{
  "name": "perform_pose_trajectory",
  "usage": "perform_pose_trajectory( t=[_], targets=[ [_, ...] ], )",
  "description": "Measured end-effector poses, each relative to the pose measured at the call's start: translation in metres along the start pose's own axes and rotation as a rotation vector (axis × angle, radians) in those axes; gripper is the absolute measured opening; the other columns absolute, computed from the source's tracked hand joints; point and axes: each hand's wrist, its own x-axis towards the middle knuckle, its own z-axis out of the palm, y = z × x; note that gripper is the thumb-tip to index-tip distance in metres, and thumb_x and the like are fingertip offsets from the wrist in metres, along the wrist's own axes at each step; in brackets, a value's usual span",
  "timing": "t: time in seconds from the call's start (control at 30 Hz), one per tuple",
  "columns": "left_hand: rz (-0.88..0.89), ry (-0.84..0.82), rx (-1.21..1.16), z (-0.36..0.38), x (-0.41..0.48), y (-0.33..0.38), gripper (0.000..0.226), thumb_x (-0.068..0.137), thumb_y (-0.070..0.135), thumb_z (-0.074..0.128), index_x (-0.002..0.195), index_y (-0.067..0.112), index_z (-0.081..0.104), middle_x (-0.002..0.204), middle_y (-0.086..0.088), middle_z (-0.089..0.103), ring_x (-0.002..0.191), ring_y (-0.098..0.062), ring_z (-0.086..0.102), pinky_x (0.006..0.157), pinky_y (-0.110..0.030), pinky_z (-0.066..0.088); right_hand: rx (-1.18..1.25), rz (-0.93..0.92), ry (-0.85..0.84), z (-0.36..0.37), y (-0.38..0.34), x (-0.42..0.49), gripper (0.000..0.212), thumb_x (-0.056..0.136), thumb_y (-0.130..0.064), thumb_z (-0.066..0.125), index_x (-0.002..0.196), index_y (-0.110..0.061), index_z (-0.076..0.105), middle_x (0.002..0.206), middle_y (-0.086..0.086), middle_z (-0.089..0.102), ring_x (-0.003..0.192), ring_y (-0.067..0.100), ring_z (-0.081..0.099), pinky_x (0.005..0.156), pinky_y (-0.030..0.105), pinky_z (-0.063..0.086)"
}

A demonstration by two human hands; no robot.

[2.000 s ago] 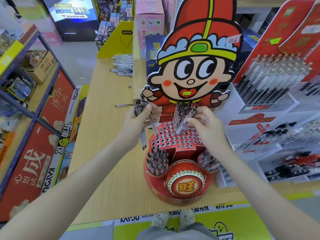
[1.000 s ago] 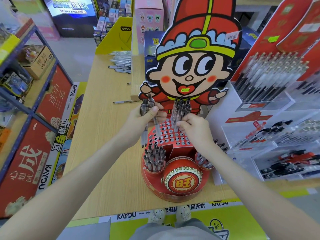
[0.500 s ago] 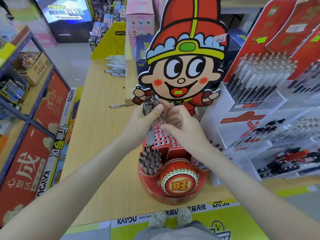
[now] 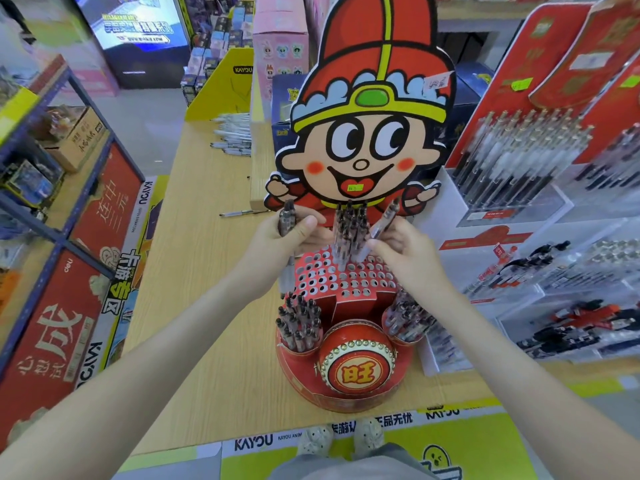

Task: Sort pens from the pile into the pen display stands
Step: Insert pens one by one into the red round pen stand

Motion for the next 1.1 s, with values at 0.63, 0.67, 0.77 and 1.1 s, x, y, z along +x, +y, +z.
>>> perform_pose_trajectory(
  t=[0.63,0.67,0.77,1.1],
  targets=[
    [-0.031,0.106,-0.004,-0.004,0.001,-0.006,0.014,0.098,0.015,0.049,0.097,0.011,0.063,0.082,-0.002,0.073,0.09,-0.026,0.071,0.085,-0.033,0.056,-0.31,-0.062,-0.106,0.009,0.005,0.006,0.016,0.09,-0.015,0.06,0.105,-0.009,0.06,0.1,0.002,0.069,0.092,0.013,0.062,0.085,0.024,0.049],
    [-0.03,0.108,-0.006,-0.004,0.001,-0.006,0.014,0.097,0.015,0.049,0.097,0.011,0.063,0.082,-0.002,0.074,0.089,-0.026,0.071,0.086,-0.033,0.056,-0.316,-0.053,-0.119,0.01,0.006,0.006,0.016,0.09,-0.015,0.06,0.106,-0.01,0.06,0.1,0.002,0.069,0.093,0.014,0.063,0.086,0.026,0.05],
    [-0.025,0.109,-0.007,-0.003,0.002,-0.006,0.014,0.097,0.015,0.05,0.096,0.011,0.063,0.081,-0.002,0.074,0.089,-0.026,0.071,0.086,-0.034,0.056,-0.397,-0.01,-0.175,0.012,0.011,0.003,0.01,0.091,-0.017,0.059,0.101,-0.015,0.059,0.095,0.001,0.069,0.089,0.018,0.064,0.08,0.031,0.052],
    [-0.035,0.098,-0.013,0.003,0.005,-0.004,0.015,0.098,0.015,0.048,0.096,0.01,0.062,0.082,-0.004,0.073,0.087,-0.023,0.071,0.082,-0.028,0.056,-0.354,-0.184,-0.027,0.005,-0.004,0.004,0.018,0.095,-0.023,0.055,0.108,-0.011,0.056,0.09,-0.006,0.058,0.085,0.011,0.055,0.068,0.017,0.039]
  ],
)
